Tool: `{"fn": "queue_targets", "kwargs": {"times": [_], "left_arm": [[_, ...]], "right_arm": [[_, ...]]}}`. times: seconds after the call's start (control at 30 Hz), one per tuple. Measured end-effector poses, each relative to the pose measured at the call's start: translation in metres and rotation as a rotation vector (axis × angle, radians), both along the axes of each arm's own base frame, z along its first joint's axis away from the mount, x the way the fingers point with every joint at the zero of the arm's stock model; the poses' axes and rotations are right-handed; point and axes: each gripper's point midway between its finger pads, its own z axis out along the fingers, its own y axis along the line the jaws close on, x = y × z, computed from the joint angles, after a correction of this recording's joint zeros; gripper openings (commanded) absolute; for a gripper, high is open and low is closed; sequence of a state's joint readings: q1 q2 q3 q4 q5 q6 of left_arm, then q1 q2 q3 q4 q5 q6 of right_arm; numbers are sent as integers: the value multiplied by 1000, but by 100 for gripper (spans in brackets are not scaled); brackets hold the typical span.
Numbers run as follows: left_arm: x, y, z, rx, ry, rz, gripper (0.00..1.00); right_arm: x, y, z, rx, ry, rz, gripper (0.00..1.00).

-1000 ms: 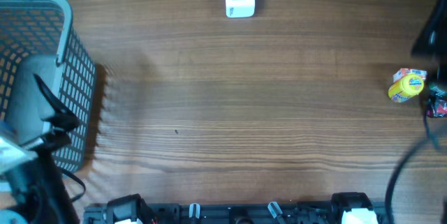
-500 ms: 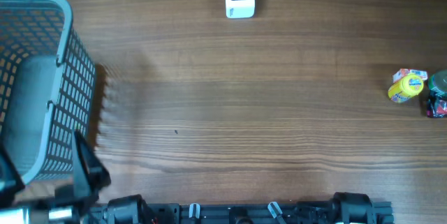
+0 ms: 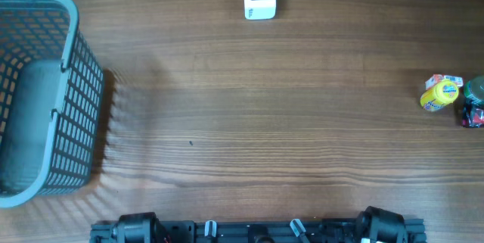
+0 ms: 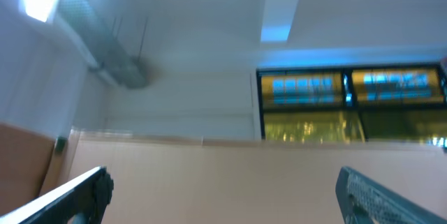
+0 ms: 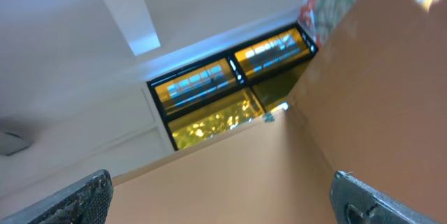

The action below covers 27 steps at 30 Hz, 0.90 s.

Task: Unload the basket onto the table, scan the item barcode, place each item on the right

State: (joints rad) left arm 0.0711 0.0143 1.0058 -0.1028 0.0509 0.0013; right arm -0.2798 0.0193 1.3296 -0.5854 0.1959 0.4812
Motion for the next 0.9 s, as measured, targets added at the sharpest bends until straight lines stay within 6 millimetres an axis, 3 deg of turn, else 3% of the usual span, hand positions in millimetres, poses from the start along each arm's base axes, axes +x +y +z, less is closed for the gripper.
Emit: {"fn": "queue_targets", "kwargs": {"times": [0.1, 0.23, 0.37, 0.4, 0.43, 0.5, 0.53, 0.63, 0.7, 0.73, 0.77, 0.83, 0.9], "left_arm": [[1, 0, -1, -1, 5, 0, 100], [2, 0, -2, -2, 13, 0, 100], [-4, 0, 4, -1, -31, 2, 100], [-7, 2, 7, -7, -57, 8, 100], [-5, 4, 6, -17, -60, 10, 100], [11, 7, -4, -43, -14, 0, 100], [34, 9, -19, -58, 56, -4, 100], [95, 14, -66, -70, 191, 3, 100], [118, 16, -86, -72, 220, 4, 100], [142, 16, -108, -67, 198, 0, 100], [148, 16, -116, -61, 160, -4, 100], [181, 16, -171, -52, 199, -15, 100], [191, 14, -201, -42, 191, -24, 100]], "right_arm": [[-6, 2, 6, 0, -39, 85, 100], [-40, 12, 21, -86, -95, 55, 100], [-38, 19, 30, -120, -150, 67, 100], [-28, 17, 30, -119, -147, 60, 100], [-3, 13, 19, -107, -85, 56, 100], [64, 3, -23, -74, 124, 92, 100], [92, 1, -44, -64, 210, 120, 100], [146, -2, -79, -69, 309, 183, 100], [187, -2, -107, -80, 340, 246, 100], [203, -1, -120, -86, 350, 273, 100], [214, 0, -126, -105, 334, 292, 100], [236, 4, -149, -150, 340, 325, 100], [249, 12, -168, -215, 381, 361, 100]]}}
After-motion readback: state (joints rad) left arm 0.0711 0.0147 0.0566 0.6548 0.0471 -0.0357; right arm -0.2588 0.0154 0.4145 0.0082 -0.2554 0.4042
